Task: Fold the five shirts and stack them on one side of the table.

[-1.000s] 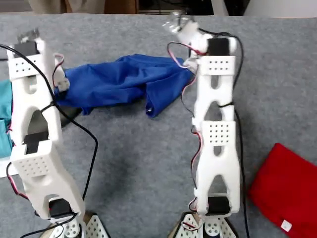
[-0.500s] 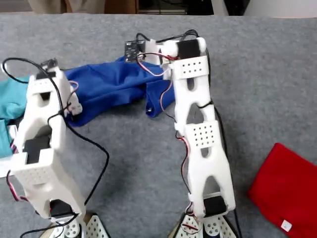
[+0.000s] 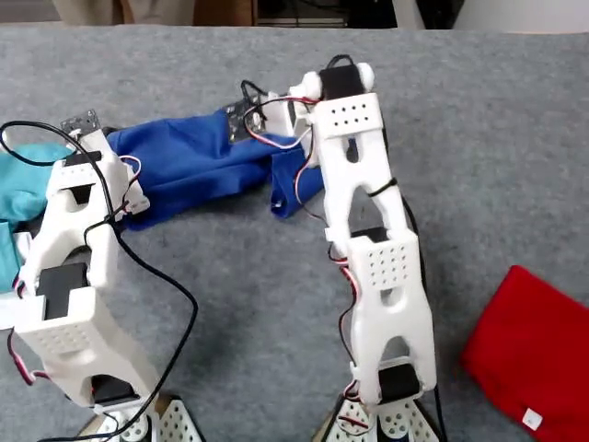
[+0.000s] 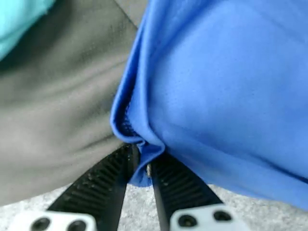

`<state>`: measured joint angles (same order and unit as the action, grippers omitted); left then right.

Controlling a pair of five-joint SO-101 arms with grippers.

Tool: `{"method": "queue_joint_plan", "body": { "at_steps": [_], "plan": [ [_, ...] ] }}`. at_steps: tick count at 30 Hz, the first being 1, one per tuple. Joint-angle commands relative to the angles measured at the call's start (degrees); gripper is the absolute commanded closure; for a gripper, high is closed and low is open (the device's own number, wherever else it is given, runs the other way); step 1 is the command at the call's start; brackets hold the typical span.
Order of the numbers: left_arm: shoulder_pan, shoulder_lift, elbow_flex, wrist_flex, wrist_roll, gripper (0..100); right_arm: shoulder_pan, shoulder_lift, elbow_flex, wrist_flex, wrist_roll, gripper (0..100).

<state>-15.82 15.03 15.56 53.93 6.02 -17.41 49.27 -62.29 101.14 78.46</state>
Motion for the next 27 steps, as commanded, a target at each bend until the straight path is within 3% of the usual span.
{"method": "queue_joint_plan", "body": {
  "at_steps": [1,12,27],
  "plan": [
    [-1.0,-2.9,-0.3,-1.1,0.5,97,-1.0,-4.5,2.5,-3.0,0.9,90.4],
    [-0.9,-2.8,-0.3,-1.2,0.5,97,-3.8,1.6,2.2,-11.8,0.8,90.3],
    [-0.8,-2.8,-0.3,-1.3,0.5,97,-5.6,5.3,2.2,-13.3,0.8,90.3]
  ]
}}
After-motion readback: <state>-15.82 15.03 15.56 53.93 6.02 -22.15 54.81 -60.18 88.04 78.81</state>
